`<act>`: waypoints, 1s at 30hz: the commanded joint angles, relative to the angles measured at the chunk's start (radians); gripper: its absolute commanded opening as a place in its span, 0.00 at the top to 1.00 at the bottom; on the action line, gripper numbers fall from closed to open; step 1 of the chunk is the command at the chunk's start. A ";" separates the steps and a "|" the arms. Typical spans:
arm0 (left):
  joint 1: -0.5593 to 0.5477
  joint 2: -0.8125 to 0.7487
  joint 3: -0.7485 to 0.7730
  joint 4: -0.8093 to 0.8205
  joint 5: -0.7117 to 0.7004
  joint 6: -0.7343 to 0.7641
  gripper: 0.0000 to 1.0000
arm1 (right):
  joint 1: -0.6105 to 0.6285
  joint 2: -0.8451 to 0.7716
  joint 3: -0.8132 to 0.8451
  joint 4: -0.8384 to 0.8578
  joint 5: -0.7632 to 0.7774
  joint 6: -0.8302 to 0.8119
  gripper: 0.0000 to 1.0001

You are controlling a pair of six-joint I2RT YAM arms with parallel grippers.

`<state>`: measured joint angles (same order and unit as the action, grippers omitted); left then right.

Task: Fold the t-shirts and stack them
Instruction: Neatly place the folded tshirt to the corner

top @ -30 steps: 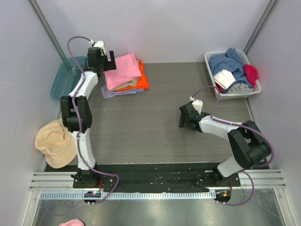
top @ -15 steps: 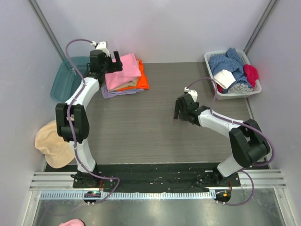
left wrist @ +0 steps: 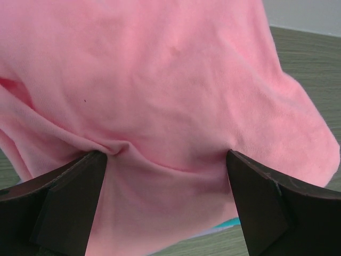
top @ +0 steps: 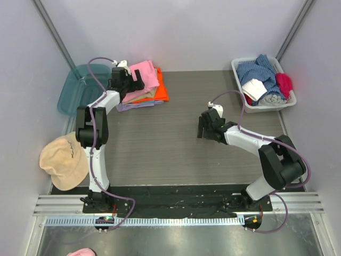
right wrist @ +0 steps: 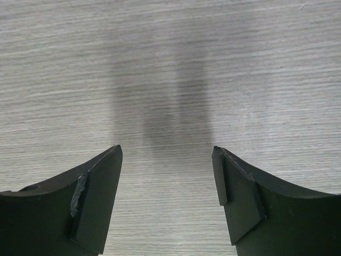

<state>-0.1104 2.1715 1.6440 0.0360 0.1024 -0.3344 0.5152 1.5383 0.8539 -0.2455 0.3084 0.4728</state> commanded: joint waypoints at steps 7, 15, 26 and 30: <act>0.046 -0.102 0.042 0.079 0.049 0.006 0.00 | 0.005 0.000 -0.018 0.022 0.009 0.009 0.24; 0.087 -0.030 0.140 0.093 0.074 -0.038 0.00 | 0.005 0.029 -0.018 0.032 0.014 0.004 0.23; 0.106 0.099 0.198 0.131 0.100 -0.098 0.00 | 0.005 0.083 -0.006 0.046 0.014 0.003 0.24; 0.106 0.119 0.204 0.137 0.100 -0.097 0.00 | 0.005 0.088 -0.009 0.049 0.014 0.001 0.24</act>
<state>-0.0063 2.2860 1.8111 0.1234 0.1806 -0.4168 0.5152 1.6108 0.8322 -0.2245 0.3157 0.4725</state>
